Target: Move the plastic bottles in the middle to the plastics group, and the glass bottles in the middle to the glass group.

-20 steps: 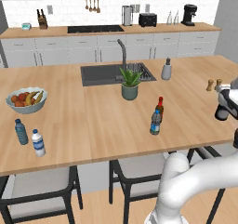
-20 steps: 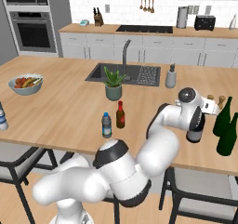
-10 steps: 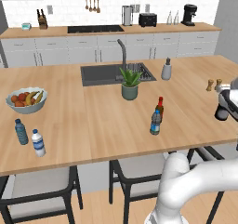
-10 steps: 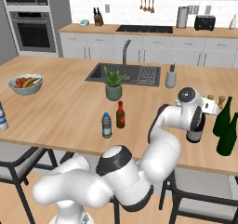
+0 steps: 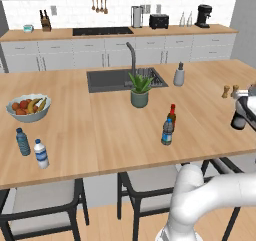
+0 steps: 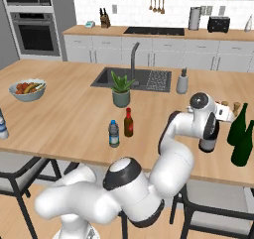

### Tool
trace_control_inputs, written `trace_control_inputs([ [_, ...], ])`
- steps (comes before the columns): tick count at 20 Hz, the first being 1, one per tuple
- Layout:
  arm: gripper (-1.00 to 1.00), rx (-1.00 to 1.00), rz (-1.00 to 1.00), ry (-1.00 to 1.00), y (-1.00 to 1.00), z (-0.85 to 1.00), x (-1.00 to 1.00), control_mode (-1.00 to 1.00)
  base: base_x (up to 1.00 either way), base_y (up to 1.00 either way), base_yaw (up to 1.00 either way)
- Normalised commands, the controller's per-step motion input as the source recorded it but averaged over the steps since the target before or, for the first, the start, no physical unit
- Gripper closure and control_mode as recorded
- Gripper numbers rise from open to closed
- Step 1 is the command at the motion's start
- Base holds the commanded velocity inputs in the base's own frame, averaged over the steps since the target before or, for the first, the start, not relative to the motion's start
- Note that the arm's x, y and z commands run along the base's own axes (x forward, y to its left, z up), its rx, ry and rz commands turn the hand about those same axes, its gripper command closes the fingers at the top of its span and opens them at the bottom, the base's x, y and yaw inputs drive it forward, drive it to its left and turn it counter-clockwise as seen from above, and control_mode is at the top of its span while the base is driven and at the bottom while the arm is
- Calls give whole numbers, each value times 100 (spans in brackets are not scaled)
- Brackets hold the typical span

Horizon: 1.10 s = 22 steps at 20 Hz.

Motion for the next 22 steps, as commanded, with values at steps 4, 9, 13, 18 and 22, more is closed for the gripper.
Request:
trace_control_inputs([
  [4, -100, 0, 0, 0, 11, 41, -23, -100, 0, 0, 0],
  [9, -100, -4, 0, 0, 41, 68, -59, -100, 0, 0, 0],
  [13, -100, -3, 8, -1, 72, 26, -84, -100, 0, 0, 0],
  [18, -100, 0, 23, -4, 83, 0, -81, -100, 0, 0, 0],
  [22, -100, -1, 17, 0, 100, 23, -52, -100, 0, 0, 0],
])
